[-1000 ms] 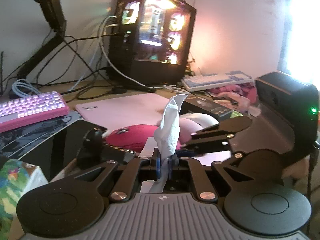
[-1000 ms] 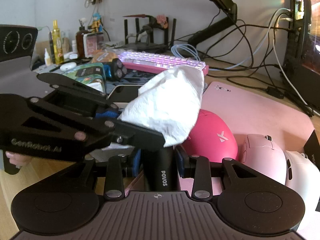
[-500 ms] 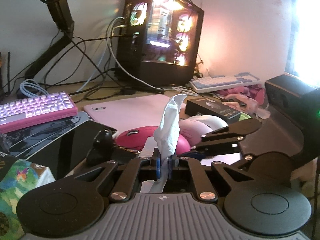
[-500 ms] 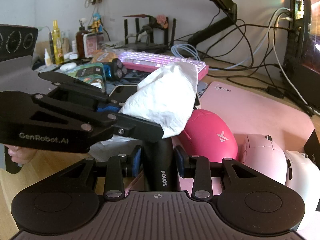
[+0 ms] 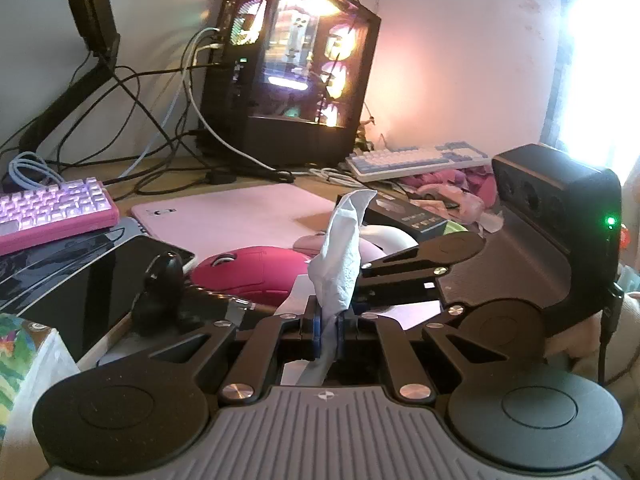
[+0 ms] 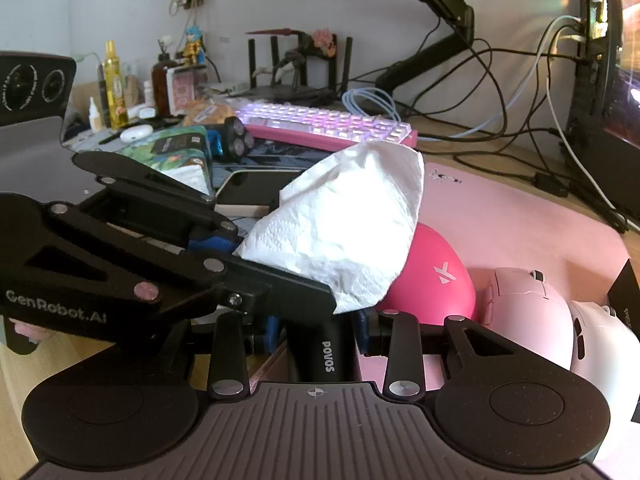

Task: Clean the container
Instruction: 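Rub the white tissue over the POVOS device body with the left gripper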

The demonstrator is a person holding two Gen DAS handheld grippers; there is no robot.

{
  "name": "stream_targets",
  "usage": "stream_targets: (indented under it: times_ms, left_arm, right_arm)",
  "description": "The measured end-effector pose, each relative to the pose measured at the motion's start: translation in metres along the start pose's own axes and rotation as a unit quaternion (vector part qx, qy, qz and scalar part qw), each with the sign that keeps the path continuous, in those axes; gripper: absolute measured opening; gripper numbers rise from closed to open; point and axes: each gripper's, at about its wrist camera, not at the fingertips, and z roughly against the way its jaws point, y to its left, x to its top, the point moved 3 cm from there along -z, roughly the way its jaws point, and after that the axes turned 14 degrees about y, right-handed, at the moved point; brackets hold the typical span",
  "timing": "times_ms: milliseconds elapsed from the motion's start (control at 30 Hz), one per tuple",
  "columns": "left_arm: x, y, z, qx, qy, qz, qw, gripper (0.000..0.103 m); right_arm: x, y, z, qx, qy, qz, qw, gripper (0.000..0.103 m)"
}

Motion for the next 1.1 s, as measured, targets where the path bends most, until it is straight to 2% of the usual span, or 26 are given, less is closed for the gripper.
stream_targets:
  times_ms: [367,500,767,1100]
  left_arm:
    - [0.003,0.014,0.004,0.055,-0.009,0.028,0.9981,0.011]
    - [0.004,0.014,0.005,0.06,-0.009,0.028,0.9978,0.011]
    - [0.004,0.008,0.004,0.045,-0.005,0.014,0.9989,0.011]
    - [0.001,-0.002,0.001,0.005,0.002,-0.01,0.9999,0.011]
  right_arm:
    - [0.0,0.001,0.0,0.0,0.0,0.0,1.0,0.039]
    - [0.0,0.001,0.0,0.0,0.0,0.0,1.0,0.039]
    - [0.0,0.001,0.0,0.0,0.0,0.0,1.0,0.039]
    - [0.0,0.001,0.0,0.0,0.0,0.0,1.0,0.039]
